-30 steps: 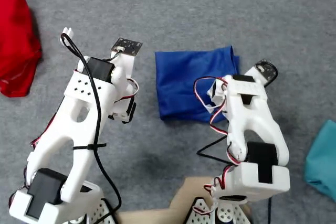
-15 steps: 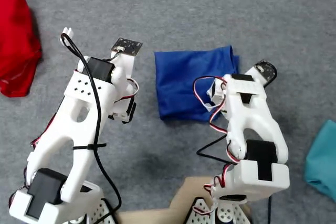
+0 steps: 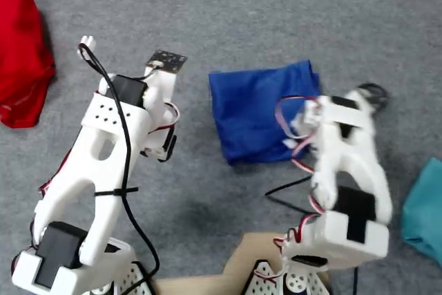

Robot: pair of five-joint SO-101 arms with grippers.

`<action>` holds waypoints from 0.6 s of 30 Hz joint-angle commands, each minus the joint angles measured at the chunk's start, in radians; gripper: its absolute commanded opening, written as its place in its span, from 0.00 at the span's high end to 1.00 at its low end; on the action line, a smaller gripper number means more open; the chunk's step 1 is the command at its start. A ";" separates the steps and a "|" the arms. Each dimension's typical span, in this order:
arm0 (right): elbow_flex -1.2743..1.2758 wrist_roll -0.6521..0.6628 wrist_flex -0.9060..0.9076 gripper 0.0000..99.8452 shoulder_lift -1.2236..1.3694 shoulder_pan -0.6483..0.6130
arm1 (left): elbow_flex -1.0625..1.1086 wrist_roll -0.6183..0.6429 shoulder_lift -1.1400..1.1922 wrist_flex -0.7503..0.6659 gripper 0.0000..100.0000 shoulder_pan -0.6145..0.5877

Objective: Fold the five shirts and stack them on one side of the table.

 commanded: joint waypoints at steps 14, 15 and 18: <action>-0.038 0.330 -0.002 0.99 -0.530 0.699 | -0.014 -0.006 -0.038 0.003 0.89 -0.029; -0.038 0.345 -0.003 0.99 -0.529 0.745 | -0.014 -0.006 -0.038 0.003 0.89 -0.029; -0.016 0.391 -0.038 0.99 -0.524 0.877 | -0.014 -0.006 -0.038 0.003 0.89 -0.029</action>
